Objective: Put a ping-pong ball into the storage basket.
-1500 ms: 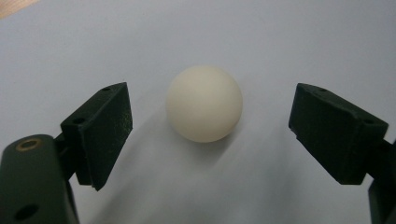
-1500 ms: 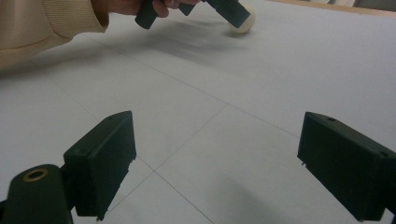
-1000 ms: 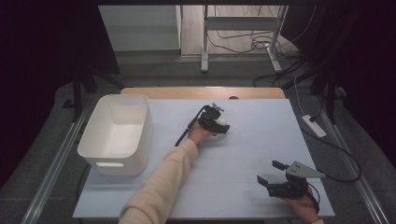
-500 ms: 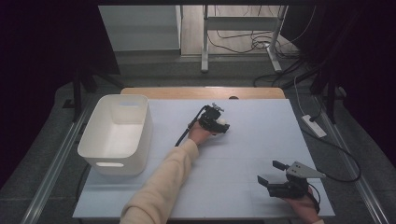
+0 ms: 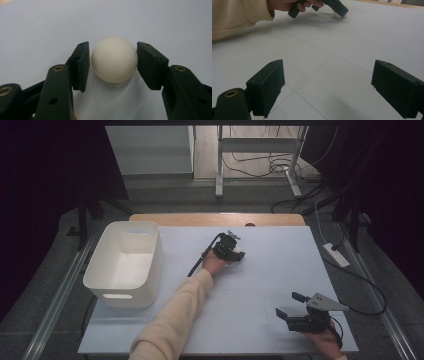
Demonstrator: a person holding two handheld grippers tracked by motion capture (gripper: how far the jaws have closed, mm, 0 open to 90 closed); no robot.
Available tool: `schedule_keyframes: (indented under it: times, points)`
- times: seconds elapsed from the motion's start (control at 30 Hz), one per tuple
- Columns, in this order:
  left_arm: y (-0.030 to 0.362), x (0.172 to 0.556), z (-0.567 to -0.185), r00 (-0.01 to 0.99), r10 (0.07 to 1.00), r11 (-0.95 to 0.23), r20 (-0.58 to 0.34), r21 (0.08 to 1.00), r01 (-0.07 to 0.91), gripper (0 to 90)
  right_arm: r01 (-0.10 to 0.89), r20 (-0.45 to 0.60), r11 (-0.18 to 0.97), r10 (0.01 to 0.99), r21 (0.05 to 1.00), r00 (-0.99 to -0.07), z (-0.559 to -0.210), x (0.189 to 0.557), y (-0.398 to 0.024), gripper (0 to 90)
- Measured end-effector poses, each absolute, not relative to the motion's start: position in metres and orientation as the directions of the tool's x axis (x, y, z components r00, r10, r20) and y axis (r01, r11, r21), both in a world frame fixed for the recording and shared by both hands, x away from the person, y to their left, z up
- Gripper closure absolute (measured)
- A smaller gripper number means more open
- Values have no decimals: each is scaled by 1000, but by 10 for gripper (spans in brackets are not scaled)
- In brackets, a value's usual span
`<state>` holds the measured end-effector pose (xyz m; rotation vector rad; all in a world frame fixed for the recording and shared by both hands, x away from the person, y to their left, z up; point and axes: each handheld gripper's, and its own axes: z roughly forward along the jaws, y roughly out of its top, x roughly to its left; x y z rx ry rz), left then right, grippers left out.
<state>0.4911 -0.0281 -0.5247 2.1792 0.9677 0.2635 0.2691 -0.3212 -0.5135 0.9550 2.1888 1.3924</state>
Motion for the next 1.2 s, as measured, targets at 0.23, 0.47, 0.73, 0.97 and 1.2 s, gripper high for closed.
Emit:
schedule_keyframes:
  times: [0.23, 0.47, 0.73, 0.97, 1.2]
  points:
    - [-28, 491, -524, 699, 709, -459, -95, 691, 559, 505, 342, 44, 280, 713, 897, -699, -513, 269, -321, 113]
    - [-28, 490, -523, 703, 705, -459, -95, 694, 554, 508, 342, 44, 280, 714, 897, -699, -513, 269, -321, 113]
    - [-27, 487, -519, 713, 695, -465, -95, 697, 546, 509, 342, 43, 281, 714, 897, -699, -514, 269, -321, 113]
    - [-27, 484, -513, 722, 686, -464, -92, 708, 532, 509, 342, 42, 281, 714, 897, -699, -513, 269, -321, 114]
    - [-25, 476, -505, 733, 674, -459, -92, 725, 513, 510, 342, 41, 282, 715, 896, -698, -514, 269, -321, 114]
